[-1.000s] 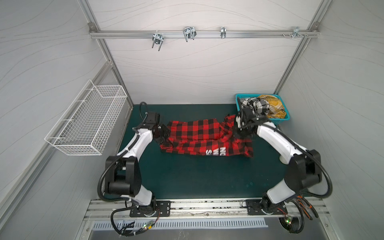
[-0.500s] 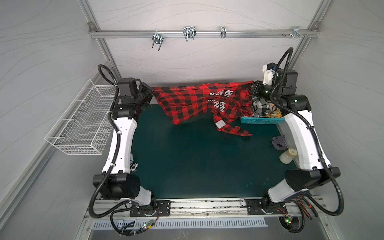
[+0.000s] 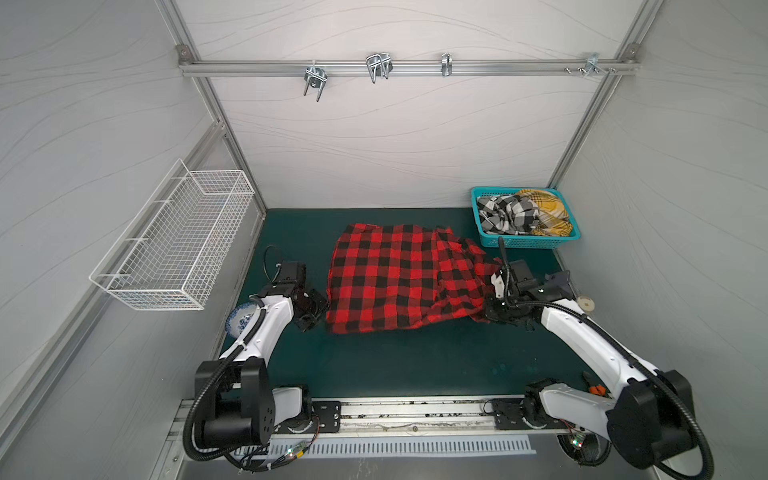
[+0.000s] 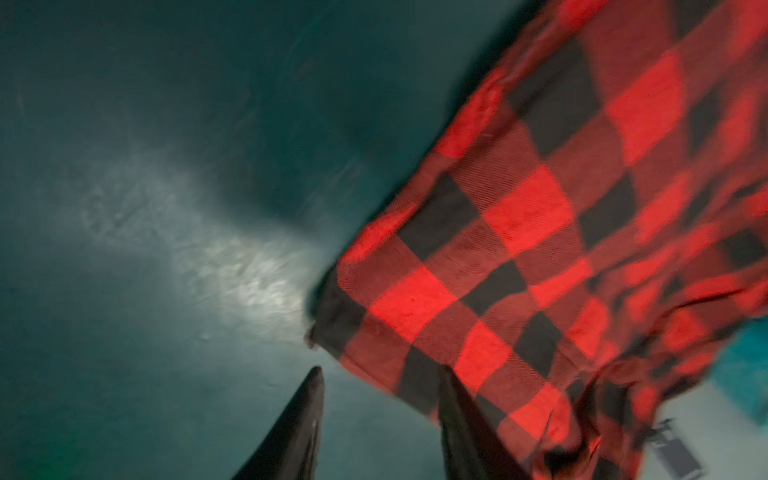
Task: Fold and stack the long sleeve shirts
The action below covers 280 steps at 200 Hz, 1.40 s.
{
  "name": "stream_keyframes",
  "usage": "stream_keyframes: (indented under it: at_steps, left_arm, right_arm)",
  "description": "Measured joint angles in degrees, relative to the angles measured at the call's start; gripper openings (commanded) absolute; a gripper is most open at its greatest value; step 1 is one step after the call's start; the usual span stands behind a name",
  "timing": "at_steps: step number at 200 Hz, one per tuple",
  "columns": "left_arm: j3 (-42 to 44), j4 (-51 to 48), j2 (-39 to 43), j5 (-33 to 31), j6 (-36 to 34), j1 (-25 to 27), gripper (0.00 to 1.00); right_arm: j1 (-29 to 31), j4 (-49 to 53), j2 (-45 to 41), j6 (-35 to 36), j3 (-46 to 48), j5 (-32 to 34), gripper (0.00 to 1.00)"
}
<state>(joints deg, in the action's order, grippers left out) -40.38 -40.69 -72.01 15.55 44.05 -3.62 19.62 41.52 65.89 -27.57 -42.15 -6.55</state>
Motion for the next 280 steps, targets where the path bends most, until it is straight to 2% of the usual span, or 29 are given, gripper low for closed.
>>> stream_keyframes:
  at_steps: [14,31,55,82,89,101,135,145,177,218,237,256,280]
  left_arm:
    - [3.04,-0.63,2.32,-0.09,0.22,0.07,0.79]
    - [5.64,-2.1,6.43,-0.02,1.01,0.31,0.78]
    - [7.56,-3.56,10.05,0.96,3.26,2.21,0.72]
    - [8.63,-3.78,9.94,1.22,5.86,5.33,0.65]
    - [8.74,-3.76,9.07,1.18,6.23,5.62,0.6]
    - [8.74,-3.32,7.02,0.96,6.45,5.66,0.44]
    - [8.22,-0.55,-0.02,0.68,6.95,5.66,0.2]
    - [7.72,0.07,-1.11,0.7,7.45,5.66,0.0]
    - [6.49,-0.55,-0.74,-0.63,6.19,5.77,0.0]
    - [0.83,-10.54,15.39,-6.43,4.79,5.79,0.0]
    - [-1.16,-13.79,18.99,-7.48,4.57,5.79,0.0]
    - [-1.64,-15.02,18.27,-8.35,4.57,5.79,0.0]
    - [-5.09,-14.27,9.31,-8.72,4.39,5.79,0.0]
  right_arm:
    - [0.35,-0.02,-0.02,-0.15,1.66,-0.24,0.0]
    - [1.18,-0.17,-0.04,-0.5,2.14,-0.44,0.0]
    - [2.6,-0.81,0.13,-0.66,2.01,-0.52,0.0]
    - [3.3,-0.96,1.09,-0.81,1.84,-0.52,0.0]
    - [3.37,-1.01,1.14,-0.96,1.81,-0.55,0.0]
    - [3.56,-0.98,1.14,-1.16,1.73,-0.55,0.0]
    - [4.02,-0.96,0.66,-1.51,1.49,-0.55,0.0]
    - [4.04,-0.92,0.22,-1.55,1.51,-0.55,0.0]
    - [4.94,0.04,-2.16,-1.84,1.49,0.22,0.0]
    - [10.27,4.07,-5.95,-4.79,1.07,3.41,0.0]
    - [11.65,5.73,-7.8,-6.16,0.59,4.5,0.0]
    - [11.37,7.21,-8.76,-7.06,-1.14,5.53,0.0]
    - [8.39,7.06,-5.49,-6.45,-5.03,5.62,0.0]
